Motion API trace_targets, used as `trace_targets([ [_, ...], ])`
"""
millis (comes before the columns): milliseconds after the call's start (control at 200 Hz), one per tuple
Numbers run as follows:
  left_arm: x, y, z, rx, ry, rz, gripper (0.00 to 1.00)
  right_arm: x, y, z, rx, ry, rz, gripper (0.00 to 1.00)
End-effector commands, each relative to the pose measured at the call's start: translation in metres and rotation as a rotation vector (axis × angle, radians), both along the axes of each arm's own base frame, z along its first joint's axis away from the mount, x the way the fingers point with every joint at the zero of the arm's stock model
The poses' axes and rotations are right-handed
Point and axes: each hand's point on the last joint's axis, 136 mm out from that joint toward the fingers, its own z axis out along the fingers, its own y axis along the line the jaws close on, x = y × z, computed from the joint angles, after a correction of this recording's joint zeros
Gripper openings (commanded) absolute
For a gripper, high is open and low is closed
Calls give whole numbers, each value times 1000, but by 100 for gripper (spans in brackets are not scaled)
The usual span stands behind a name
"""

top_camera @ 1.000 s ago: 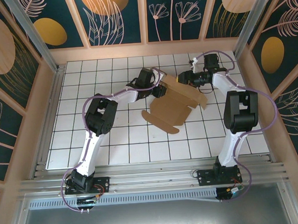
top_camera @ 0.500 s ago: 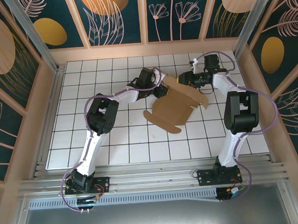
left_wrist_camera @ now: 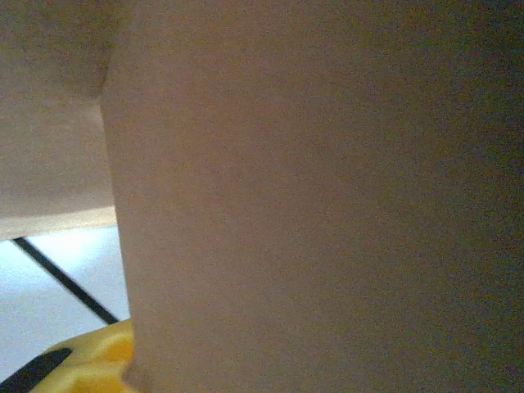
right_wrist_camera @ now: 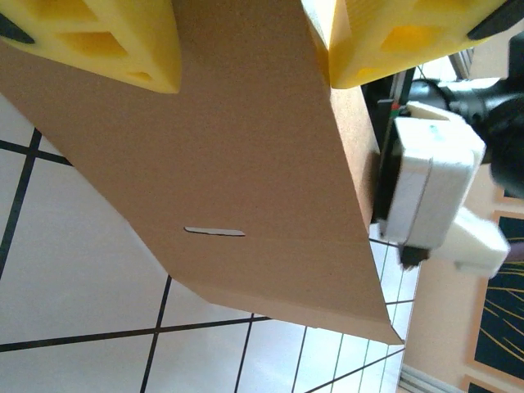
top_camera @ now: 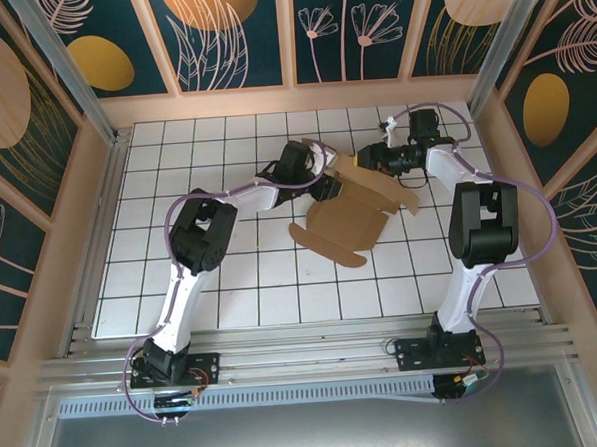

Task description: Fold the paper box

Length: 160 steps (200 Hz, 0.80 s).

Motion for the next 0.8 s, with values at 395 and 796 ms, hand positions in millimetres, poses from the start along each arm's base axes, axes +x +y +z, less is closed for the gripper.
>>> trace_targets([
  [395, -10, 61, 125, -42, -170, 195, 45, 4, -17, -14, -92, 53, -86, 50],
  [796, 55, 111, 94, 199, -140, 52, 58, 2, -15, -14, -82, 56, -72, 50],
])
